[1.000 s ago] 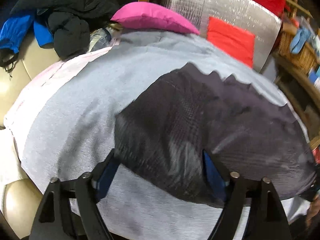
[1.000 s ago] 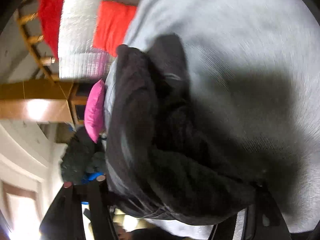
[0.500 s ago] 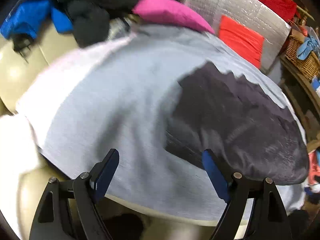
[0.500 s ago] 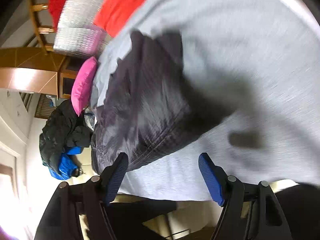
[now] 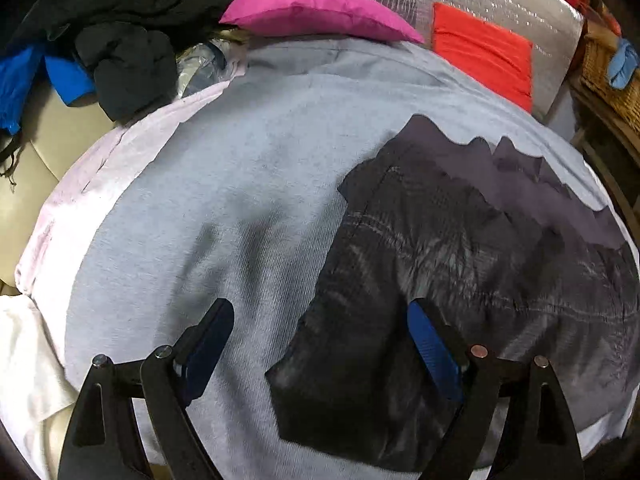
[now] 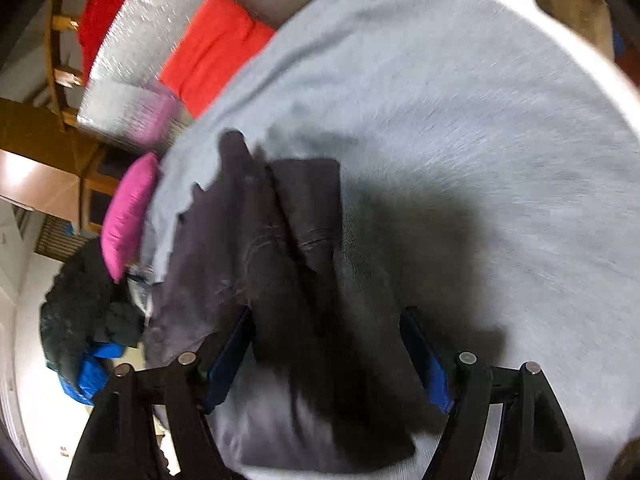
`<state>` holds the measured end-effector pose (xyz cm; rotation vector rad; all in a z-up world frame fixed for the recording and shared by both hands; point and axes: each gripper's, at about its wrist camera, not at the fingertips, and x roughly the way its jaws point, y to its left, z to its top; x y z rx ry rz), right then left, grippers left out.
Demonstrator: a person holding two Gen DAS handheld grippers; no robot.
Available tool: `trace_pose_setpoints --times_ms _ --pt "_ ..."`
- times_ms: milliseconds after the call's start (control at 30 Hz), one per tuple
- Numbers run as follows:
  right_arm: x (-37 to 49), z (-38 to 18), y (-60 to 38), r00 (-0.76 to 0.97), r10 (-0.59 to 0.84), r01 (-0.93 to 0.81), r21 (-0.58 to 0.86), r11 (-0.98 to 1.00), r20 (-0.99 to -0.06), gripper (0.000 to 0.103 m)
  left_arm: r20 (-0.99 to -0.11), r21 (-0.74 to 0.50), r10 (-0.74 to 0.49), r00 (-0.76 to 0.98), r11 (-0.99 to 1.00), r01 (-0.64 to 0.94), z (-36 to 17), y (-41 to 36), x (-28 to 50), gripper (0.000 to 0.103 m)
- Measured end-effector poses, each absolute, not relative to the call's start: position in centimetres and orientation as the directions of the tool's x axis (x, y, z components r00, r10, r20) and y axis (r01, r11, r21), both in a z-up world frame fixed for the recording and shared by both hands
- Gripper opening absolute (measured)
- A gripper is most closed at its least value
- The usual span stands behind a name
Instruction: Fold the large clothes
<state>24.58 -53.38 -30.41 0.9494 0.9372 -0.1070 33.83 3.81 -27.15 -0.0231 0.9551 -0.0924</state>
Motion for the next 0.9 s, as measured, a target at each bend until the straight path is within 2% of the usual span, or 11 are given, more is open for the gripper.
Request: trace_pose_setpoints --times_ms 100,133,200,233,267,467,567,667,700,800,900 --pt "25.3 -31.0 -52.8 0.642 0.301 0.42 0.652 0.632 -0.705 0.08 -0.776 0.02 -0.053 0.629 0.994 0.109 -27.0 2.8 33.5 0.089" --pt "25.6 -30.8 -52.4 0.653 0.318 0.378 0.659 0.651 -0.688 0.075 -0.757 0.063 -0.031 0.653 0.991 0.12 -27.0 2.3 33.2 0.088" --pt "25.9 -30.6 -52.0 0.662 0.327 0.349 0.663 0.663 -0.675 0.063 -0.741 0.103 -0.015 0.672 0.985 0.136 -27.0 1.7 33.2 0.082" --pt "26.1 -30.1 -51.5 0.669 0.31 0.331 0.644 0.69 -0.676 0.046 -0.733 0.119 -0.014 0.68 0.982 0.149 -27.0 1.4 33.0 0.079" --pt "26.2 -29.7 -51.2 0.678 0.309 0.311 0.641 0.702 -0.667 0.04 -0.729 0.131 -0.011 0.684 0.979 0.155 -26.9 1.3 33.2 0.075" --pt "26.0 -28.5 -50.0 0.694 0.199 0.3 0.528 0.794 -0.692 0.039 -0.696 0.197 0.027 0.718 0.968 0.154 -26.7 0.5 33.0 0.075" --pt "26.6 -30.1 -50.9 0.664 0.23 0.339 0.56 0.756 -0.712 0.041 -0.688 0.214 0.039 0.725 0.965 0.151 -26.6 0.4 33.0 0.075" --pt "26.3 -29.6 -51.1 0.661 0.211 0.359 0.551 0.753 -0.72 0.055 -0.685 0.223 0.047 0.727 0.963 0.148 -26.7 0.4 33.1 0.075" --pt "26.3 -29.4 -51.1 0.65 0.184 0.381 0.526 0.76 -0.737 0.065 -0.683 0.229 0.05 0.728 0.962 0.148 -26.7 0.4 33.0 0.075" --pt "25.5 -28.5 -51.5 0.652 0.126 0.414 0.491 0.766 -0.747 0.068 -0.679 0.244 0.058 0.732 0.958 0.15 -26.7 0.4 33.1 0.075" --pt "24.3 -26.4 -51.9 0.723 0.03 0.426 0.48 0.767 -0.69 0.068 -0.681 0.242 0.061 0.73 0.959 0.146 -26.6 0.3 33.1 0.075"
